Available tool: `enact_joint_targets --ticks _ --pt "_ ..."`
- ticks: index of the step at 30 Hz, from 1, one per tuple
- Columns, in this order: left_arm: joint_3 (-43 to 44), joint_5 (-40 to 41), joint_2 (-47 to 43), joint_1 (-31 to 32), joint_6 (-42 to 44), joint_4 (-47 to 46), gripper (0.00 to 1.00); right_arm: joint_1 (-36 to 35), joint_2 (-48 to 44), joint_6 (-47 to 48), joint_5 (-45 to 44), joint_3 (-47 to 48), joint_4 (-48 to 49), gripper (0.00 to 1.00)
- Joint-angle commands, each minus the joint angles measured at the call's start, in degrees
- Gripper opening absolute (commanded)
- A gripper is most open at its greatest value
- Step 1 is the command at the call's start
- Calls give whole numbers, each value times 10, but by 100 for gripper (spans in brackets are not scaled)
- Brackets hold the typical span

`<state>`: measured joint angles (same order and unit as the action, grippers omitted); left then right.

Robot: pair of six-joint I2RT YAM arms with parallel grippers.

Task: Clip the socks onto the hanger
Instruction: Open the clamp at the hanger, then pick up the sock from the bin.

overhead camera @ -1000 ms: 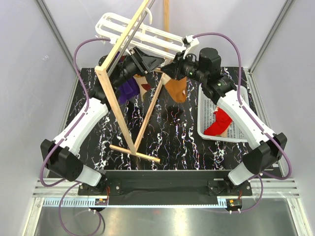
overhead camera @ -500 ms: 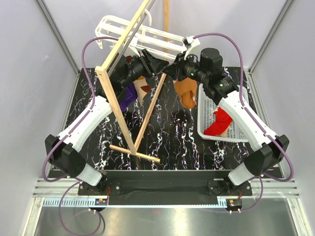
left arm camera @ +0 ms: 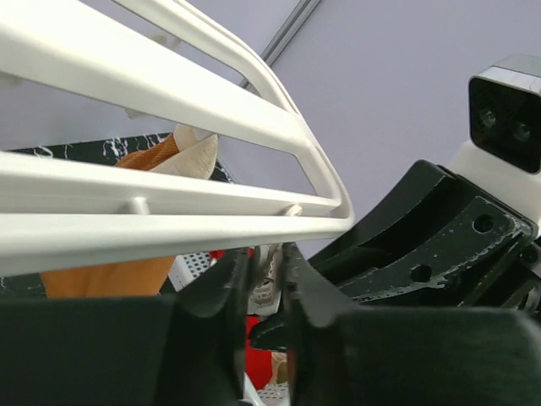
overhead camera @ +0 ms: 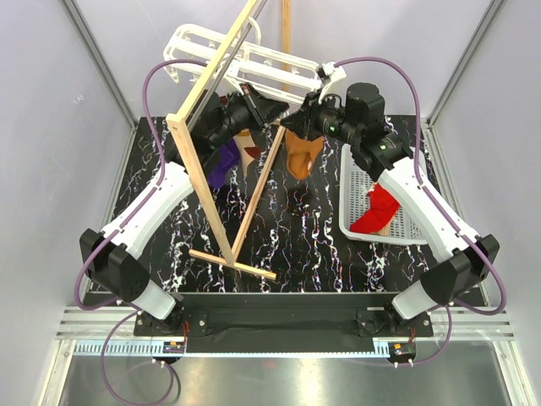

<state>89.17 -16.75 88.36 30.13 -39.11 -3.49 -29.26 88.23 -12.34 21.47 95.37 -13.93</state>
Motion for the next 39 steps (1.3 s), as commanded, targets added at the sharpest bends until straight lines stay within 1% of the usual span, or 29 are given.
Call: enact_joint_targets --ticks 1,2,3,6,7,8,9,10,12,13,14,15,16,17,19,21,22,24,25,27,28,29,31,32,33,35,39 --pt "28 5 11 5 1 -6 3 -12 -32 1 9 3 -7 13" --pt "31 1 11 5 0 -5 0 -12 -34 -1 -1 4 -15 19" --pt "32 0 13 5 -2 -2 0 -12 -36 -1 -6 4 -21 30" --pt "36 -1 11 5 1 14 0 -12 -44 -8 -37 3 -53 49" --pt "37 0 12 4 1 16 0 -12 -46 -12 -60 2 -64 58" --pt "36 -1 11 5 -1 15 0 -12 -52 -14 -72 1 -86 63" --pt "35 1 10 4 -2 17 0 -12 -61 -14 -87 -4 -99 66" --pt "35 1 11 4 -3 17 0 -12 -68 -15 -105 -8 -112 75" --pt "36 2 12 3 -10 19 0 -12 -92 -16 -175 -20 -152 76" --pt "36 3 13 4 -11 19 0 -12 -102 -15 -233 -25 -167 77" --pt "35 2 14 3 -14 19 0 -11 -110 -16 -264 -30 -197 77" --pt "35 5 15 3 -15 20 0 -8 -127 -18 -293 -42 -210 76" --pt "34 6 14 2 -17 19 0 -5 -133 -19 -343 -49 -224 75" --pt "33 5 13 2 -20 17 0 1 -141 -22 -367 -59 -248 73" --pt "29 4 12 -1 -22 14 0 38 -158 -46 -412 -85 -273 71" --pt "26 1 10 -2 -25 13 0 82 -173 -80 -408 -121 -297 68" --pt "21 1 9 -4 -25 12 0 135 -178 -89 -388 -132 -302 68" --pt "16 1 3 -6 -24 9 0 169 -188 -106 -374 -168 -294 67" --pt "10 1 1 -9 -25 8 0 183 -188 -110 -385 -177 -290 67" --pt "5 -3 -4 -12 -27 5 0 193 -162 -121 -405 -184 -293 67" --pt "1 -6 -6 -15 -31 4 0 201 -145 -128 -426 -182 -310 67" --pt "0 -8 -8 -16 -32 2 0 205 -105 -136 -426 -178 -321 67" --pt "0 -10 -11 -17 -32 2 0 211 -57 -146 -405 -157 -360 67" --pt "0 -10 -13 -17 -32 1 0 210 -14 -152 -398 -150 -376 66" --pt "-1 -11 -13 -18 -32 1 0 209 4 -162 -394 -146 -384 65" --pt "-2 -15 -16 -19 -34 -1 0 210 30 -171 -378 -159 -380 64" --pt "-5 -20 -18 -23 -38 -5 0 210 38 -180 -388 -222 -352 64"
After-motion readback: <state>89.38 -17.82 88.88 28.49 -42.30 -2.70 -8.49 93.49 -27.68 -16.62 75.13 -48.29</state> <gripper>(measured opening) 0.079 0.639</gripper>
